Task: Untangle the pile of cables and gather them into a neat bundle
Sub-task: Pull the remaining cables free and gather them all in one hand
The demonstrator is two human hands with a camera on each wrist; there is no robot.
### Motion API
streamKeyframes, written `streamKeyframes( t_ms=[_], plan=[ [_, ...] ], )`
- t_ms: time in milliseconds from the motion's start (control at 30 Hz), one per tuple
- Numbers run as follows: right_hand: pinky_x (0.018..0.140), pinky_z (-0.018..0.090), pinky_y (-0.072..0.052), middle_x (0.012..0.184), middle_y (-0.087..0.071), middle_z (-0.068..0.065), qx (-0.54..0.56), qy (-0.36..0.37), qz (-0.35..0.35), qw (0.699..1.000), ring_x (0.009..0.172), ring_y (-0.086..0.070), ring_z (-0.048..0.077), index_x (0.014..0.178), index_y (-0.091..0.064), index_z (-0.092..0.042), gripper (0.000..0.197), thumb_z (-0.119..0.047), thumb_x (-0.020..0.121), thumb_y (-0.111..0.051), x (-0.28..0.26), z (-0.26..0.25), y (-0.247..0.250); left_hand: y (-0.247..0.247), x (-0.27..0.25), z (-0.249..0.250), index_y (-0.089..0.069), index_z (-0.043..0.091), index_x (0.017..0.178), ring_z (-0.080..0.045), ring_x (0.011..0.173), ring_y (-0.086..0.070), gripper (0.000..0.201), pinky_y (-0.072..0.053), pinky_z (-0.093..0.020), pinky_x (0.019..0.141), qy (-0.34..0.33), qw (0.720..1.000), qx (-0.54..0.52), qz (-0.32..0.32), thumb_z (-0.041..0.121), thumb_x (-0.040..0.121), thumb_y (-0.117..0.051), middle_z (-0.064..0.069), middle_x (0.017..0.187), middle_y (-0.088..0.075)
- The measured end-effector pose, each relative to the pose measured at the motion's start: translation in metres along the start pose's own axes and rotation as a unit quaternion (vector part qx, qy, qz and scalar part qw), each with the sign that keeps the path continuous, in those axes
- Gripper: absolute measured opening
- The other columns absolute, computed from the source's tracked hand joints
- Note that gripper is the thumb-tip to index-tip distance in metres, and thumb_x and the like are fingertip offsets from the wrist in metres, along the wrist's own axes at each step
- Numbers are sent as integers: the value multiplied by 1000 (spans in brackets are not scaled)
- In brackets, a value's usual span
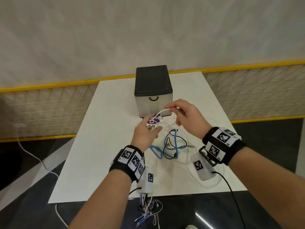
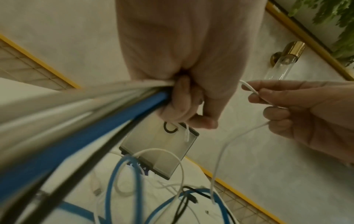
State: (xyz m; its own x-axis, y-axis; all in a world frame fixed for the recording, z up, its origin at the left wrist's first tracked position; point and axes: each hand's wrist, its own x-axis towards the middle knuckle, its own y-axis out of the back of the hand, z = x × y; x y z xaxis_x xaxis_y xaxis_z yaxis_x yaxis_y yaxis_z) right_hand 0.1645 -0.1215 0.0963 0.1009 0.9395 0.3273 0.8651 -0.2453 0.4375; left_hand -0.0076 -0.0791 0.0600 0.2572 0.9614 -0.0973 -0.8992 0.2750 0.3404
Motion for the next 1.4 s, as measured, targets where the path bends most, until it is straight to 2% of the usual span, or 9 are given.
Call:
streamKeyframes(
  t_ms=[200,367,567,700,800,900,1033,1333,1400],
  plan=[
    [78,28,-47,89,-58,-11,-97,-25,-33,994,79,-56,10,90,-66,-19,23,-7,91,-47,-1,7,-5,3,7,2,-72,23,96,-8,83,-57,12,-40,-3,64,-34,996,-3,84,17,93,-62,7,92,-69],
    [101,39,-34,99,-65,-8,-179,-113,-88,973,95,-56,14,101,-70,-22,42,-42,101,-33,8,-3,-16,3,-7,9,-72,31,104,3,62,-56,39,-44,-9,59,-95,995,-7,-5,-1,91,-54,12,85,-69],
    [87,46,-52,88,-70,17,10,-130,-100,986,86,-65,33,91,-68,-1,29,-24,97,-52,28,-10,-40,7,-18,9,-72,24,107,-6,81,-59,38,-44,-11,75,-140,982,82,-94,-4,89,-52,1,100,-69],
    [78,35,-55,72,-67,4,83,-102,5,991,69,-66,17,95,-62,1,16,-13,95,-53,28,-14,-40,21,-19,12,-69,22,104,-1,82,-62,22,-44,-12,73,-133,987,-65,62,6,91,-63,2,99,-74],
    [72,32,-59,74,-66,9,144,-78,-70,984,66,-66,17,99,-61,5,19,-12,96,-53,16,-25,-45,31,-16,22,-67,25,103,-5,68,-56,15,-44,-19,62,-92,975,-144,139,19,89,-70,6,91,-69],
    [65,30,-56,73,-65,5,152,-45,-109,981,63,-64,17,103,-62,1,15,-8,96,-51,0,-36,-55,33,-18,39,-68,19,93,-4,48,-49,4,-39,-16,48,-84,980,-153,100,22,91,-67,9,69,-62],
    [70,30,-51,65,-58,3,118,-13,-154,981,59,-58,16,113,-59,-11,19,-13,100,-46,-14,-30,-55,39,-17,43,-65,17,78,-2,47,-50,24,-40,-22,57,-91,977,-136,138,33,95,-62,2,64,-65],
    [75,28,-46,70,-57,-4,-20,-82,-228,970,67,-60,11,75,-55,-12,32,-22,102,-40,-46,38,-34,63,-24,53,-54,17,76,-10,53,-51,31,-55,-31,67,-24,917,-377,125,36,100,-51,2,50,-39],
    [71,29,-48,68,-55,-3,-29,-94,-207,973,63,-58,12,74,-55,-10,34,-25,101,-41,-39,33,-31,63,-26,56,-52,17,78,-9,44,-35,28,-44,-22,45,-20,926,-370,75,35,99,-55,4,51,-32]
  ],
)
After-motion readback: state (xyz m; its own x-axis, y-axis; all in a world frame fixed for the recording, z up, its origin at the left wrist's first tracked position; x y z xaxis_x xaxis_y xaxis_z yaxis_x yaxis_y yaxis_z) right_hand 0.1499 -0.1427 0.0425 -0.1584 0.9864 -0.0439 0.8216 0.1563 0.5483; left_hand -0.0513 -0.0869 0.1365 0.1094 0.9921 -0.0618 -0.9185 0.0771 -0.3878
